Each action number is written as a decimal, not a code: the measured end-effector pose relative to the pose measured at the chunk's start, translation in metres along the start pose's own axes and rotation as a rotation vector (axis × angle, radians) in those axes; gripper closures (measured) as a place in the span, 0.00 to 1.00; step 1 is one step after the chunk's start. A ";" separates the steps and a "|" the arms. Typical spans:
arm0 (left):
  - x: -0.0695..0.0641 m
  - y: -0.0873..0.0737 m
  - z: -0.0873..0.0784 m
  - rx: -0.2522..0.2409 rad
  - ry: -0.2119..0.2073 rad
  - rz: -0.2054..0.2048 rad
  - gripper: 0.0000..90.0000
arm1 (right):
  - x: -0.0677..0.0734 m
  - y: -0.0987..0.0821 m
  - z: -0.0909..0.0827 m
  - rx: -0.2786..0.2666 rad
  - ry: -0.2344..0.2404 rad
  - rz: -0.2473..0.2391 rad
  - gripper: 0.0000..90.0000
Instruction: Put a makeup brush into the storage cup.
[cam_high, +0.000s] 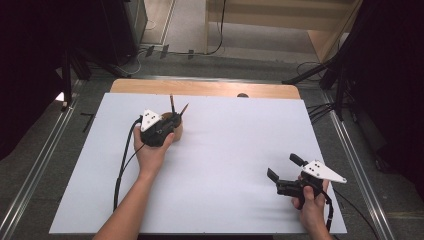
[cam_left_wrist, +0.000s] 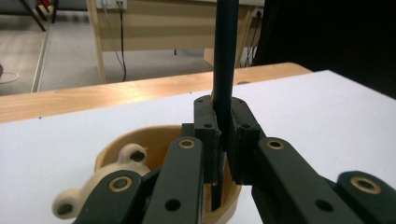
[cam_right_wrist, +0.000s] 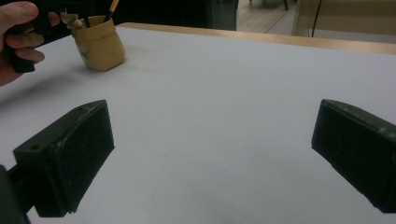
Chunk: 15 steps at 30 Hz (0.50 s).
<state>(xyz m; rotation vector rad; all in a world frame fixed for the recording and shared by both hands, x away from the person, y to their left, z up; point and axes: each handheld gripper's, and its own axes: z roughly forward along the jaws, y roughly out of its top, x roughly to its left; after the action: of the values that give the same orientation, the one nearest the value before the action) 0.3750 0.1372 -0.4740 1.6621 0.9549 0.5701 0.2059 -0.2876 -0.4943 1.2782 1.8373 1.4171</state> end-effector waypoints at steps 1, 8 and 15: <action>0.000 -0.001 0.001 0.010 -0.001 -0.002 0.94 | 0.000 0.000 0.000 0.000 0.000 0.000 0.00; -0.002 -0.002 0.001 0.026 0.001 0.015 0.84 | 0.000 0.000 0.000 0.002 -0.003 0.003 0.00; 0.002 0.001 -0.010 -0.013 -0.006 -0.003 0.70 | 0.000 0.000 0.000 0.000 -0.006 0.004 0.00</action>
<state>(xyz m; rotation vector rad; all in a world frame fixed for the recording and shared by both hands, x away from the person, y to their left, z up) 0.3681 0.1444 -0.4702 1.6493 0.9473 0.5673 0.2057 -0.2882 -0.4941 1.2851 1.8321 1.4140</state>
